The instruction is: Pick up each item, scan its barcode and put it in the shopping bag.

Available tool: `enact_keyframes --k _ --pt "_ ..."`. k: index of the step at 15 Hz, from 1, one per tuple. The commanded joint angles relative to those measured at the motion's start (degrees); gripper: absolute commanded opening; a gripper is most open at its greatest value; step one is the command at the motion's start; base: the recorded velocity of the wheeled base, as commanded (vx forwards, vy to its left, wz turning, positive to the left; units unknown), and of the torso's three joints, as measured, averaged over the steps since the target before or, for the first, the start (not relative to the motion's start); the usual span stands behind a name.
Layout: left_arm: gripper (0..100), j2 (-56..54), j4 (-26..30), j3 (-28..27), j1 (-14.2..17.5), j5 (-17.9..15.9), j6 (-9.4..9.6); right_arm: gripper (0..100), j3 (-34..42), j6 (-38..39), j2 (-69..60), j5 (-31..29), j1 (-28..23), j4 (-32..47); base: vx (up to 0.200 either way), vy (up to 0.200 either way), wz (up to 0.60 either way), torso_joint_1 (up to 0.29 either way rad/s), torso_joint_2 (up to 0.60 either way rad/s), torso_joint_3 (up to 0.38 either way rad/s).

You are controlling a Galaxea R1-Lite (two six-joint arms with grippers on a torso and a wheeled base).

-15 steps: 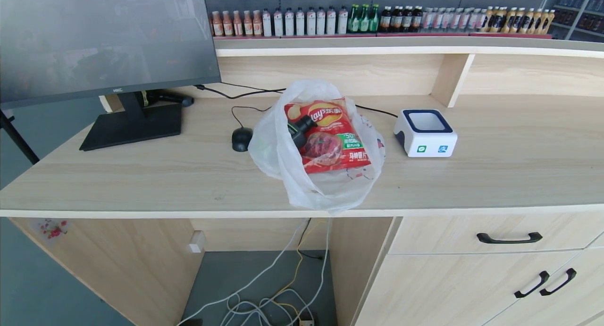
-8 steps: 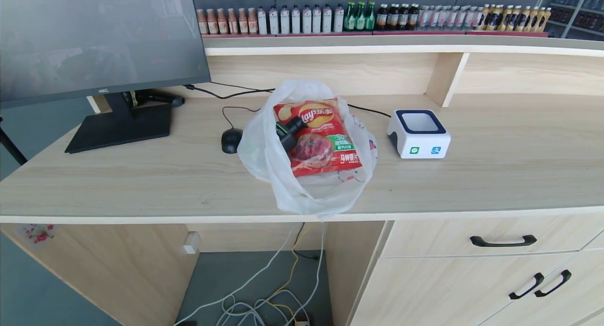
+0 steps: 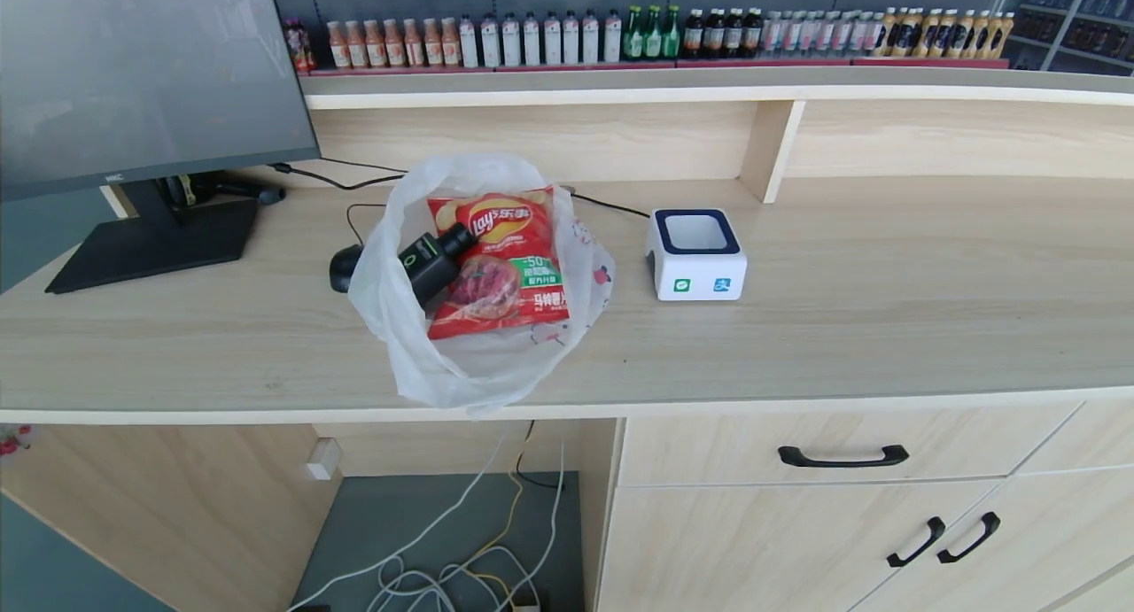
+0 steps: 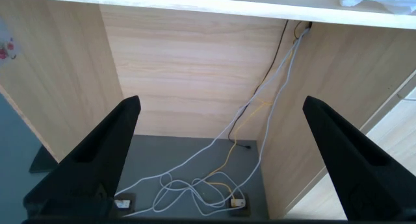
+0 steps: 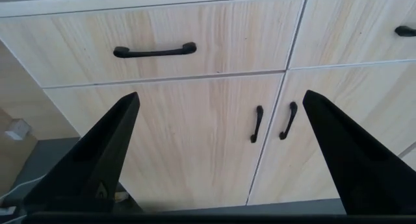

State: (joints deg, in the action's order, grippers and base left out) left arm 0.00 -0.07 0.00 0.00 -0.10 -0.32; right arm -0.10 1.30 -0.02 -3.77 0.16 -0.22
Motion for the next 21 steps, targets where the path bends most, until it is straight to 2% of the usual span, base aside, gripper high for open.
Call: enact_keyframes --k 1,6,15,19,21 --pt "100 0.00 -0.01 0.00 0.00 0.01 -0.03 100 0.01 0.10 0.02 -0.01 0.02 -0.13 0.000 -0.200 0.00 0.002 0.00 -0.002" --pt "100 0.00 -0.01 0.00 0.00 0.01 0.05 100 0.01 0.10 0.02 -0.10 -0.07 -0.13 0.000 -0.200 0.00 0.000 0.00 0.000" --pt "100 0.00 -0.01 0.00 0.00 0.01 0.05 100 0.01 -0.25 0.02 -0.10 0.02 -0.13 0.000 0.000 0.00 0.000 0.00 0.000" --pt "100 0.00 -0.01 0.00 0.00 0.01 0.05 100 0.01 -0.25 0.02 -0.10 0.02 -0.13 0.000 -0.200 0.00 0.002 0.00 -0.001" --pt "100 0.00 -0.01 0.00 0.00 0.01 0.05 100 0.01 -0.25 0.02 -0.10 0.02 -0.13 0.000 0.000 0.00 0.000 0.00 0.000"
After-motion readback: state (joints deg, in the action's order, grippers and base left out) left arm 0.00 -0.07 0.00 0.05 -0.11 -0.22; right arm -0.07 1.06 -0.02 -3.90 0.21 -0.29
